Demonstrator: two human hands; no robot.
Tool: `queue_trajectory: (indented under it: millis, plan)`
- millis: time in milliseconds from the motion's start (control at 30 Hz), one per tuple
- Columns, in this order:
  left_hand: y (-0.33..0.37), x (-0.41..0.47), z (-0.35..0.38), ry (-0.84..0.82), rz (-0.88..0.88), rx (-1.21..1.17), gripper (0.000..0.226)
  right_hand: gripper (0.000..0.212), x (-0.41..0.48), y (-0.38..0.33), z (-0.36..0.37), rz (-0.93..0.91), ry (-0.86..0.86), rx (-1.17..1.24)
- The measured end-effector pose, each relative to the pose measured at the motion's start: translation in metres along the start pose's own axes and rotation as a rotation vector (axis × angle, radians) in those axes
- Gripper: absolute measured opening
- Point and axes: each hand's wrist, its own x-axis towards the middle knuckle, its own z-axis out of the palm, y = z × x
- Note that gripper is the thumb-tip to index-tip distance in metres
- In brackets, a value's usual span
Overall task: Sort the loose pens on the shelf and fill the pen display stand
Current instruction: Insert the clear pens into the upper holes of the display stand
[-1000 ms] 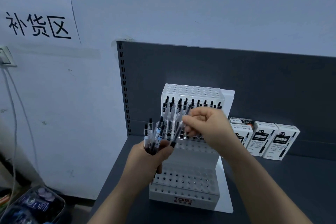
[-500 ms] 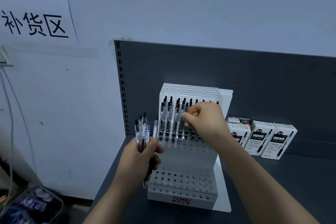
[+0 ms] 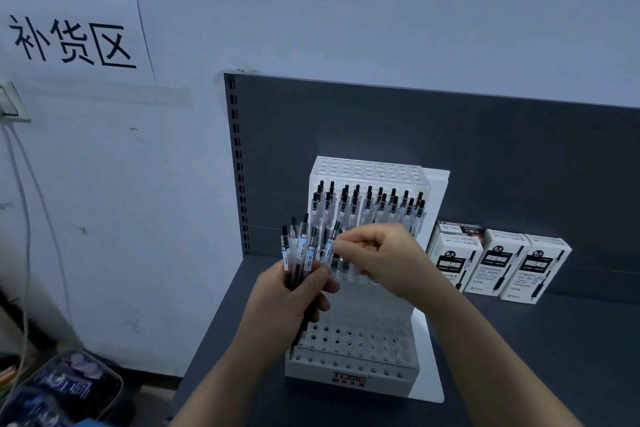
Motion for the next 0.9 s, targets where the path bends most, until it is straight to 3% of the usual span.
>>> queue_trajectory:
  millis: [167, 333, 467, 600, 767, 900]
  plan:
    - [-0.004, 0.002, 0.006, -0.03, -0.006, -0.048, 0.017, 0.016, -0.004, 0.005, -0.008, 0.025, 0.015, 0.154]
    - [-0.01, 0.003, -0.004, 0.078, -0.023, -0.036, 0.026, 0.01, -0.006, 0.0, -0.045, 0.015, 0.377, 0.438]
    - [-0.009, 0.002, -0.008, 0.11, -0.029, -0.016, 0.025, 0.007, 0.004, -0.003, -0.053, -0.062, 0.576, 0.279]
    - [-0.012, 0.006, -0.01, 0.086, -0.107, -0.108, 0.023, 0.013, 0.015, -0.002, -0.039, -0.03, 0.544, 0.131]
    - [-0.017, 0.007, -0.014, 0.053, -0.062, -0.004, 0.032, 0.021, 0.022, -0.014, -0.04, -0.043, 0.5, -0.118]
    - [-0.015, 0.009, -0.014, 0.044, -0.02, -0.064, 0.02, 0.024, 0.023, -0.019, -0.044, -0.071, 0.495, -0.244]
